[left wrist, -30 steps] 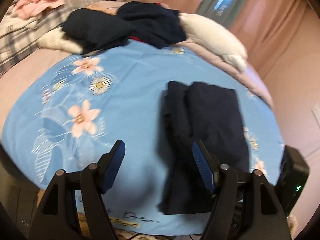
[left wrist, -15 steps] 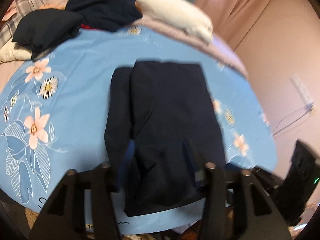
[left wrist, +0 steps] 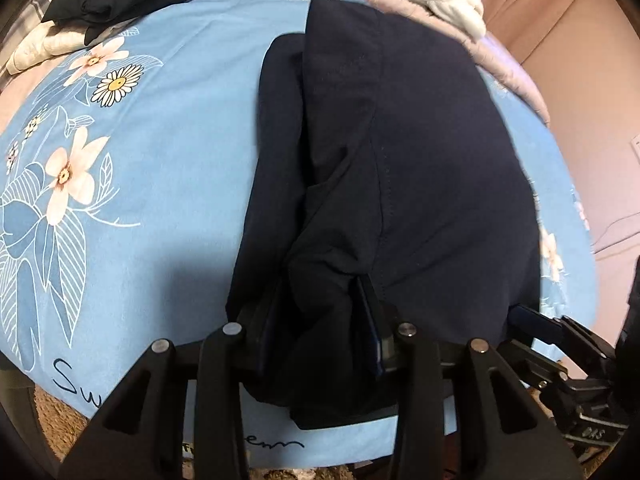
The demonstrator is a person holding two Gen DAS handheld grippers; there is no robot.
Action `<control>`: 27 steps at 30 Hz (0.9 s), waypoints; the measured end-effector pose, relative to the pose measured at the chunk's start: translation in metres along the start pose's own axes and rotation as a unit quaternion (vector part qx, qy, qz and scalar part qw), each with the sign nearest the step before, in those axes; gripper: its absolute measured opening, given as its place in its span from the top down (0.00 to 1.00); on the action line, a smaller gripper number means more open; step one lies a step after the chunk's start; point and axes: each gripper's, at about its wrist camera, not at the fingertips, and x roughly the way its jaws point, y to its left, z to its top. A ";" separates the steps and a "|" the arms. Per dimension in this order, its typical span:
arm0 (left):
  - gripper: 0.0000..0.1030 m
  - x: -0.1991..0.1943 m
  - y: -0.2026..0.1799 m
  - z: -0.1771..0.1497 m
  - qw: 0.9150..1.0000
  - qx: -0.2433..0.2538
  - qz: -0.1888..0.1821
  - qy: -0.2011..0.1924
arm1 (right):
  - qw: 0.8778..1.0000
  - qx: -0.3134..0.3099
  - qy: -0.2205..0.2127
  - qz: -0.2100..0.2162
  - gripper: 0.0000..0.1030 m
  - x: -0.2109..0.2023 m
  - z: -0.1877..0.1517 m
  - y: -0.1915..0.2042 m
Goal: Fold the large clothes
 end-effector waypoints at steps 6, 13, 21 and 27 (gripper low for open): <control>0.03 -0.045 -0.007 0.012 0.997 0.023 -0.045 -0.054 | 0.998 0.005 -0.057 -0.020 0.22 -0.035 0.017 -0.019; 0.02 -0.015 -0.001 0.018 0.999 0.014 -0.033 -0.021 | 0.996 0.062 -0.051 -0.027 0.17 -0.007 0.045 -0.061; 0.04 0.030 -0.001 0.019 0.996 -0.016 -0.083 0.036 | 0.997 0.074 -0.013 0.000 0.14 0.036 0.063 -0.084; 0.31 0.040 -0.009 0.022 0.993 -0.017 -0.107 0.050 | 0.995 0.092 -0.001 0.026 0.15 0.050 0.067 -0.097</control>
